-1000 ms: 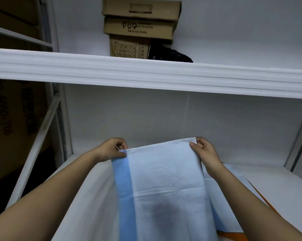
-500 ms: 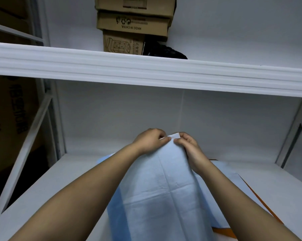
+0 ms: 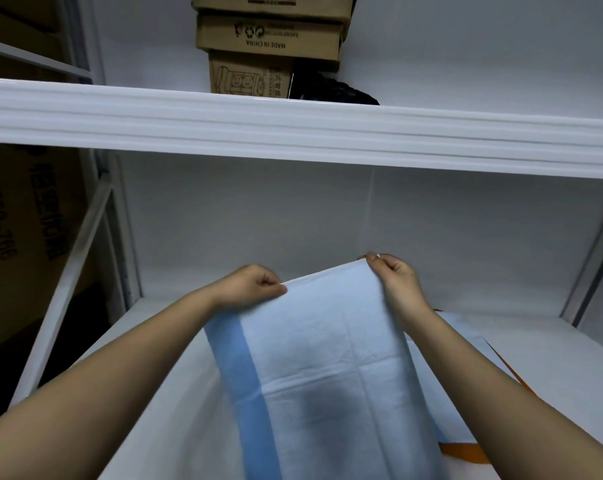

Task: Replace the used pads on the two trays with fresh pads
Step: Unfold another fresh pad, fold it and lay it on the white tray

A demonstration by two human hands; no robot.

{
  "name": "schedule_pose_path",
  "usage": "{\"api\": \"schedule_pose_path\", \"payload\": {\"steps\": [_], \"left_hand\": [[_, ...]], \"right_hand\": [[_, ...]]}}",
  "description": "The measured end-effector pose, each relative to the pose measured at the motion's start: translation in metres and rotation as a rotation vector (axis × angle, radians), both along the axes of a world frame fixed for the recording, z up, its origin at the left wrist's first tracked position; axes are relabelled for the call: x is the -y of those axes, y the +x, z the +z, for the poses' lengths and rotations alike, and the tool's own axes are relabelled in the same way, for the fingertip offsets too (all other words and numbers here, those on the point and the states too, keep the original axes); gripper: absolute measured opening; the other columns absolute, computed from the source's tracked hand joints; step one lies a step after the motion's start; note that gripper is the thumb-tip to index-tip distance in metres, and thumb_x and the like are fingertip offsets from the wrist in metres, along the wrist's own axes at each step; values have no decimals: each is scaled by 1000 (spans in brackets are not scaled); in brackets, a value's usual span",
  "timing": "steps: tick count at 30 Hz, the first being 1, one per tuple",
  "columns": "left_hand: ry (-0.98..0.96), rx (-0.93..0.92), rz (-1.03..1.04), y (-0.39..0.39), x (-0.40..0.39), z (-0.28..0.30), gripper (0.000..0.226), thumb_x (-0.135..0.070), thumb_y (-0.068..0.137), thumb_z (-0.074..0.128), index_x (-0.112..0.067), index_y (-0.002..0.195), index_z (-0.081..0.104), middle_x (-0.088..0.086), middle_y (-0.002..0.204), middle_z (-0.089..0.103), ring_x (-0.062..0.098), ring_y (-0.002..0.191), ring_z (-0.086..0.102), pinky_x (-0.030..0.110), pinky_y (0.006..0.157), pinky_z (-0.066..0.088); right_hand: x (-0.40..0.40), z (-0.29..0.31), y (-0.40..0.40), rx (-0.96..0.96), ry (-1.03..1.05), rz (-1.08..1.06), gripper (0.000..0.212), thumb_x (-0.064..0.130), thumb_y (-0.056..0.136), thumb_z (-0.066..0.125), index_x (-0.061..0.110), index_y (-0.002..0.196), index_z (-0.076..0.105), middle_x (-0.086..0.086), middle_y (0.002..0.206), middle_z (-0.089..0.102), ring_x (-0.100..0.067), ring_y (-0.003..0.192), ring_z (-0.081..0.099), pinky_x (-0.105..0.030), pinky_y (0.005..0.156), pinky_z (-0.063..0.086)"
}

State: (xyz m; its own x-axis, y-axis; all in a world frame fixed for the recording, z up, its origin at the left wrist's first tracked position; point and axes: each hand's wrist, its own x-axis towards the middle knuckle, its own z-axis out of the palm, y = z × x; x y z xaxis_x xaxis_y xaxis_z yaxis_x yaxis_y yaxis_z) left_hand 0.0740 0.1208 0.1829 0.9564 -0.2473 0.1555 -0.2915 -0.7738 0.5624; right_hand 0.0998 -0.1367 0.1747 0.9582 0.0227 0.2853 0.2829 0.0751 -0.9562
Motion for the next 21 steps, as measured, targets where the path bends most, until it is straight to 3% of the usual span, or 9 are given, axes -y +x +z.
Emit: {"api": "schedule_pose_path", "payload": {"steps": [3,6,9,12,16,21], "left_hand": [[-110,-159,-10,-10,-32,0,37,-20,94,57,-17,57,58,-16,53,49,-3,50,41,11,53,37],[-201,-300,12,-16,-61,-6,17,-17,88,67,-11,72,67,-2,67,60,6,60,54,18,60,47],[-248,-349,116,-18,-80,-15,14,-15,85,70,-2,81,65,9,72,57,11,65,57,20,67,55],[-410,-307,152,-25,-81,-17,15,-16,81,74,-5,78,63,12,77,56,17,74,60,22,73,57],[-842,-348,65,-39,-72,-33,68,-37,45,93,-10,102,68,3,106,70,17,97,69,23,79,56],[-1049,-350,77,-46,-45,-60,82,-46,43,92,-12,114,67,7,117,68,21,107,66,36,92,51]], "right_hand": [[2,1,-1,-16,23,-2,24,25,94,56,6,95,70,-6,79,64,-14,69,60,-17,57,49],[6,-1,0,-24,56,-20,23,25,94,56,8,93,71,-5,81,68,-16,73,63,-21,63,51],[8,-3,1,-33,79,-22,19,26,93,58,14,88,72,-3,83,70,-17,78,65,-27,73,51],[10,-5,1,-44,119,-17,18,25,93,58,16,87,72,-2,87,71,-17,82,65,-30,79,50],[12,-2,-1,-59,198,-9,16,24,93,58,16,90,71,-4,88,69,-18,82,64,-32,80,51],[11,4,-4,-58,257,57,16,24,93,56,13,94,68,-3,85,70,-14,77,67,-25,69,55]]}}
